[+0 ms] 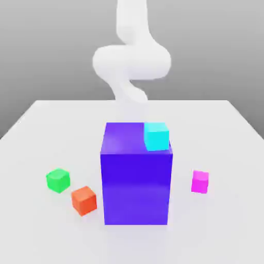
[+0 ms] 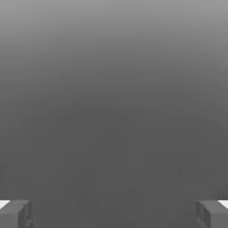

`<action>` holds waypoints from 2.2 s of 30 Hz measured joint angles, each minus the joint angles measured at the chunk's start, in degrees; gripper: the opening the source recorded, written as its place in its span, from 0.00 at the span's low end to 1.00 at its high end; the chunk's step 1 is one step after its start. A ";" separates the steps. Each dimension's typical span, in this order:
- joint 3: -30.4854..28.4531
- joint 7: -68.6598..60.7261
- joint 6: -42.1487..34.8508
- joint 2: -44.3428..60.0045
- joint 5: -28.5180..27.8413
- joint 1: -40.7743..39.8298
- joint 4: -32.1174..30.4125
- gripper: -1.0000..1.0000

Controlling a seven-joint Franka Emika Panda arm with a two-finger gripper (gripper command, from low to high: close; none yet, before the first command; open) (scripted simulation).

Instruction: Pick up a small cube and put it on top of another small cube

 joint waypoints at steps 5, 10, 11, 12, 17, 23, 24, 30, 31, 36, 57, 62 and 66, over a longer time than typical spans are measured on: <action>1.24 -8.43 7.61 8.78 1.61 7.94 -8.85 0.50; 3.11 -16.78 15.29 17.70 3.01 15.88 -17.70 0.50; 3.57 -18.49 16.90 19.60 3.26 17.51 -19.53 0.50; 4.07 -20.21 18.57 21.56 3.48 19.18 -21.40 0.50; 7.47 -28.68 27.42 32.09 4.01 27.19 -31.10 0.50; 8.46 -30.12 37.33 44.03 -0.20 30.29 -34.84 0.50; 7.32 -29.03 39.01 46.11 -1.86 31.00 -34.51 0.50; -0.02 -27.83 46.97 55.74 -3.28 38.24 -32.88 0.00; -0.02 -27.80 46.95 55.74 -3.31 38.24 -32.88 0.00; -0.26 -27.61 46.92 55.78 -3.53 38.44 -32.86 0.00; 2.02 -24.00 33.58 33.10 -9.30 23.34 -27.60 0.00; -0.95 -24.52 32.49 30.43 -15.53 15.38 -24.66 0.00; -3.20 -24.92 31.47 28.28 -20.62 8.92 -22.27 0.00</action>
